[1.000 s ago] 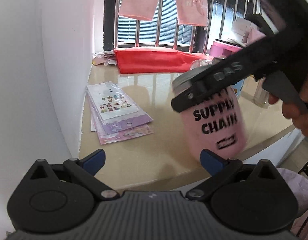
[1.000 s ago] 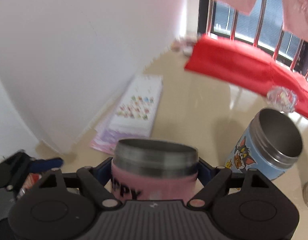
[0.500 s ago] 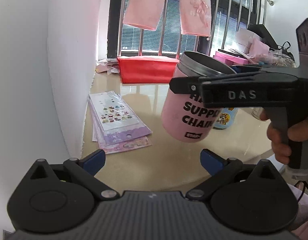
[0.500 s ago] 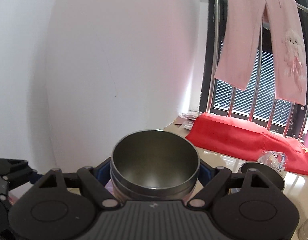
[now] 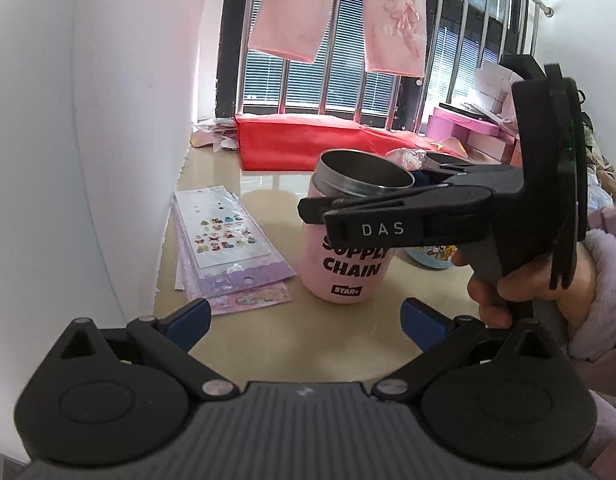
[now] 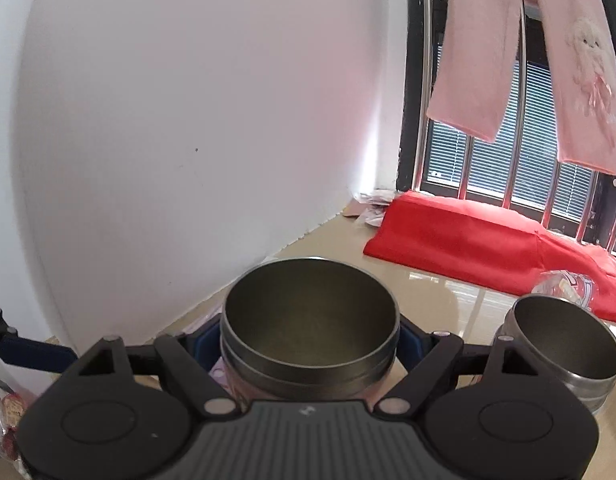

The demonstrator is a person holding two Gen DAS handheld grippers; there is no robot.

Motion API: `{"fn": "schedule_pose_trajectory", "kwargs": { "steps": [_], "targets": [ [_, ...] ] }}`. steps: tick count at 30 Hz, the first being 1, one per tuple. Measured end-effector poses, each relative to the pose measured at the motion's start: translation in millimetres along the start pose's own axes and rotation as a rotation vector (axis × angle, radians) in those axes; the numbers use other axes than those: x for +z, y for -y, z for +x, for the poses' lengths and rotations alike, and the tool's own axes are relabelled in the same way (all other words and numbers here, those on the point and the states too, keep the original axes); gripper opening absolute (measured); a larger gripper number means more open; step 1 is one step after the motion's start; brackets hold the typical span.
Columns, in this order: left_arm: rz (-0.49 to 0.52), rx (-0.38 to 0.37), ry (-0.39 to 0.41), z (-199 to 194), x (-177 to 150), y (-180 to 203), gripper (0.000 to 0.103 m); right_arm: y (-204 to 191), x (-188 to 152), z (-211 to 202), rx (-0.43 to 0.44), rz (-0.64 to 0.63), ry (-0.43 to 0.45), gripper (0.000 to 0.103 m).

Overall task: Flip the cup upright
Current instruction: 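Rotate the pink cup rim-up with the right tool and set it down, then open the right tool and withdraw it from the pink cup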

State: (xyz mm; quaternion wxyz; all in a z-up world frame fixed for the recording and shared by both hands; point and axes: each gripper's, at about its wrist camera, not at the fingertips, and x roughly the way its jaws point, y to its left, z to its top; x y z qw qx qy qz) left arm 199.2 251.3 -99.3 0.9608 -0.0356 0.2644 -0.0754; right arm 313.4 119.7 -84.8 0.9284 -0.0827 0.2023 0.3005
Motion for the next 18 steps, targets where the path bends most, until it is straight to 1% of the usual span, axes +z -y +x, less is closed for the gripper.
{"fn": "schedule_pose_trajectory", "kwargs": {
  "steps": [5,7,8,10,15,18],
  "targets": [
    [0.007,0.010,0.011,-5.2,0.6,2.5,0.103,-4.2,-2.6,-1.9,-0.001,-0.008,0.005,0.084],
    [0.008,0.014,0.013,-8.8,0.1,3.9,0.103,-4.5,-2.6,-6.7,0.019,-0.002,0.022,0.091],
    [0.010,0.016,0.014,-10.8,-0.3,4.9,0.103,-4.5,-1.9,-8.9,0.032,-0.005,0.037,0.099],
    [0.011,0.020,0.018,-15.3,-0.5,6.6,0.103,-6.1,-0.8,-21.7,0.036,-0.018,0.084,0.101],
    [0.012,0.032,0.055,-37.6,0.5,22.6,0.103,-2.8,2.7,-70.3,0.033,-0.010,0.179,0.103],
    [0.016,0.039,0.098,-59.2,1.0,39.8,0.103,6.3,-0.1,-114.8,0.024,0.021,0.222,0.103]
  ]
}}
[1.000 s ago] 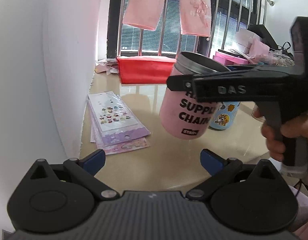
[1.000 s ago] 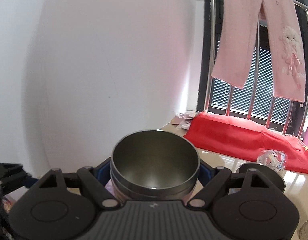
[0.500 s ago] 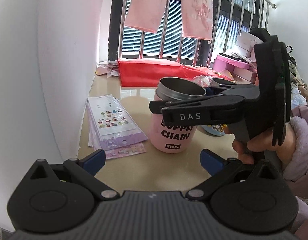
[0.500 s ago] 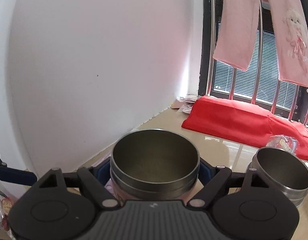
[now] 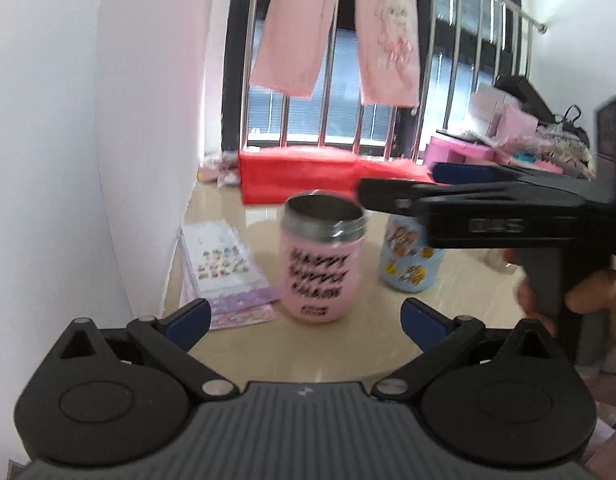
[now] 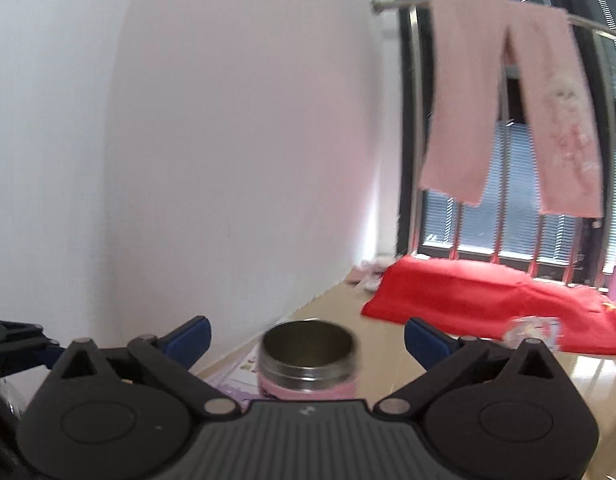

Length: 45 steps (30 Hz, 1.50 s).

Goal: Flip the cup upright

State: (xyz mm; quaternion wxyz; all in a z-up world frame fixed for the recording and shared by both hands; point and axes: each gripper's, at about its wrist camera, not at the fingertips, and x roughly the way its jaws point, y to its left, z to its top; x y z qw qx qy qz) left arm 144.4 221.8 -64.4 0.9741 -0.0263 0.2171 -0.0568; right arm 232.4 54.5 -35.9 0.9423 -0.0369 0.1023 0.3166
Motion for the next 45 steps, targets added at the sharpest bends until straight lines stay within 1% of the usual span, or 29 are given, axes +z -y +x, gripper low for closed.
{"fn": "schedule_pose_trajectory", "kwargs": {
  "steps": [5,10,14,16,19,23,28,45],
  "targets": [
    [-0.013,0.008,0.096,-45.2,2.3,41.8,0.103,17.0,5.6,-86.5,-0.069,0.027,0.038,0.103],
    [-0.054,0.013,0.176,-84.4,-5.1,93.7,0.103,30.4,-3.3,-166.3,-0.149,0.044,0.024,0.103],
    [-0.058,0.045,0.211,-110.9,-12.2,134.2,0.103,37.9,-11.8,-217.6,-0.198,0.051,0.021,0.103],
    [-0.041,0.078,0.233,-123.0,-14.0,150.2,0.103,40.3,-13.7,-239.2,-0.223,0.046,0.031,0.103],
    [-0.034,0.090,0.260,-133.6,-12.4,165.9,0.103,41.2,-17.5,-269.5,-0.266,0.038,0.057,0.103],
    [-0.044,0.093,0.280,-133.9,-10.0,174.7,0.103,40.0,-20.9,-287.7,-0.284,0.030,0.077,0.103],
    [-0.054,0.098,0.261,-129.1,-13.7,172.0,0.103,44.2,-22.7,-288.1,-0.289,0.053,0.087,0.103],
    [-0.064,0.102,0.248,-129.6,-18.3,167.6,0.103,44.9,-28.0,-286.8,-0.304,0.084,0.076,0.103]
  ]
}}
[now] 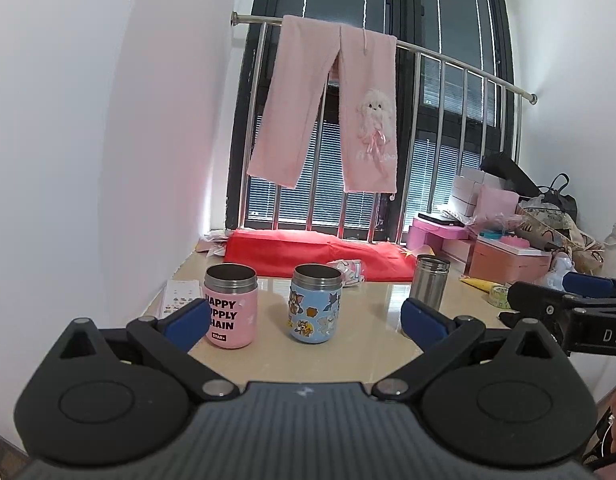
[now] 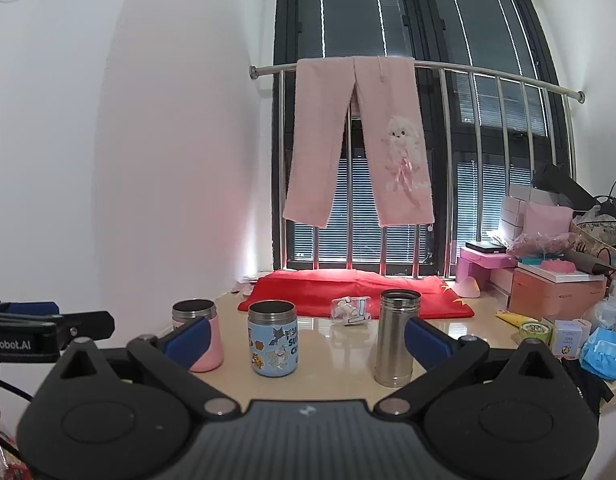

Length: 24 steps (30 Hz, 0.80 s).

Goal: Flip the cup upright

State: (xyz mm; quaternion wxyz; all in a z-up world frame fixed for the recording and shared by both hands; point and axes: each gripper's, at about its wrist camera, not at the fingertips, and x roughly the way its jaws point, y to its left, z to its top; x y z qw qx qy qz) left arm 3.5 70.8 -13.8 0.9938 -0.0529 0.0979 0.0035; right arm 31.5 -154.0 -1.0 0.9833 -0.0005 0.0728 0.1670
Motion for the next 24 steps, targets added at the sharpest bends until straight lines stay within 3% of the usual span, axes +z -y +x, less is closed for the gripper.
{"fn": "schedule_pose_trajectory", "kwargs": {
  "steps": [24],
  "targets": [
    [0.032,-0.007,-0.005,2.4,-2.4,0.9,0.103,-1.6,-3.9,1.0,-0.010,0.011,-0.004,0.103]
  ]
}}
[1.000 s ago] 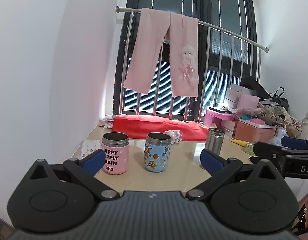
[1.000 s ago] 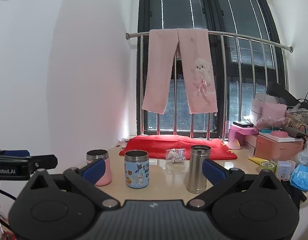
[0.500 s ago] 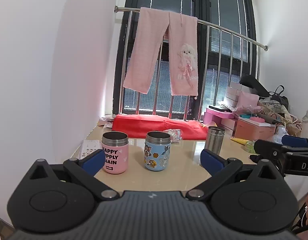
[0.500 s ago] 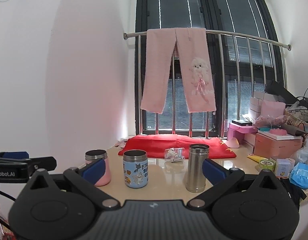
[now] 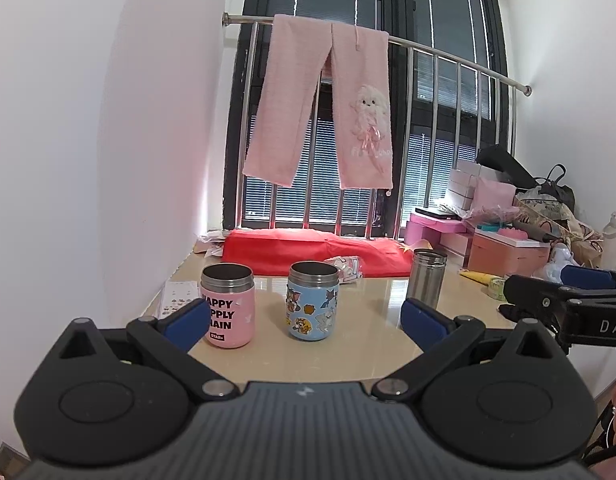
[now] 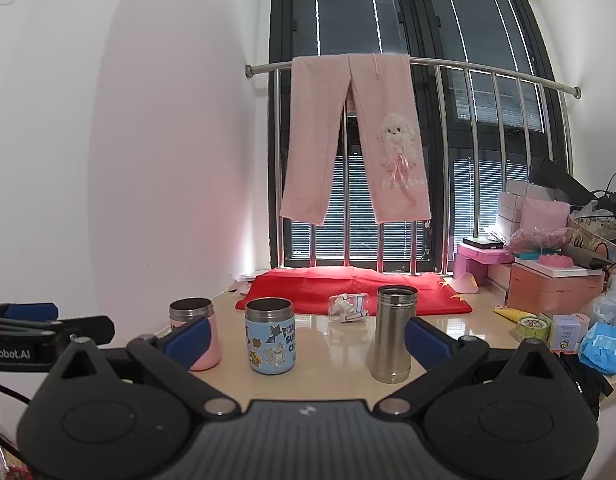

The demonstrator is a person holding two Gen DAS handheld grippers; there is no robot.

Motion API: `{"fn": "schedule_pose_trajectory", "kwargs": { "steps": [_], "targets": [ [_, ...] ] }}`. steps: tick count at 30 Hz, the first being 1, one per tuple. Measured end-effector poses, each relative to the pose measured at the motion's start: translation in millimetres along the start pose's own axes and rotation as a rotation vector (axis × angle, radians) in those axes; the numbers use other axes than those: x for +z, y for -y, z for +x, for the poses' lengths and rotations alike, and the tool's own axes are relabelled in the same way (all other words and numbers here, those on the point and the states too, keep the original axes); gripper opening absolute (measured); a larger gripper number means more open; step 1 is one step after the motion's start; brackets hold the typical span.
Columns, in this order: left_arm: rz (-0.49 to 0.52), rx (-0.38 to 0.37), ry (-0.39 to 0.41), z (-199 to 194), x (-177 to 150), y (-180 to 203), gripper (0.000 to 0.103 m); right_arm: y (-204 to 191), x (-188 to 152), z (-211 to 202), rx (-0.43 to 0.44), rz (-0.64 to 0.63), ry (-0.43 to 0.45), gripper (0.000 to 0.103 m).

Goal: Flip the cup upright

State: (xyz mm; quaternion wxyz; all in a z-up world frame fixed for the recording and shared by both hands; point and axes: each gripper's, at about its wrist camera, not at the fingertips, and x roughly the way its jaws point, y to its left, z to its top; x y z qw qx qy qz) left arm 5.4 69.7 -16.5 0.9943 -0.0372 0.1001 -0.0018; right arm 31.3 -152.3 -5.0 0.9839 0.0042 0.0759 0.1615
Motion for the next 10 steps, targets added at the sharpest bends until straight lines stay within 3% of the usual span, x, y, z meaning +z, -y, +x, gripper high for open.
{"fn": "schedule_pose_trajectory", "kwargs": {
  "steps": [10],
  "targets": [
    [0.008,-0.008,0.001,1.2,-1.1,-0.4,0.103,-0.7,-1.0,-0.1,-0.001,0.002,-0.002,0.103]
  ]
}}
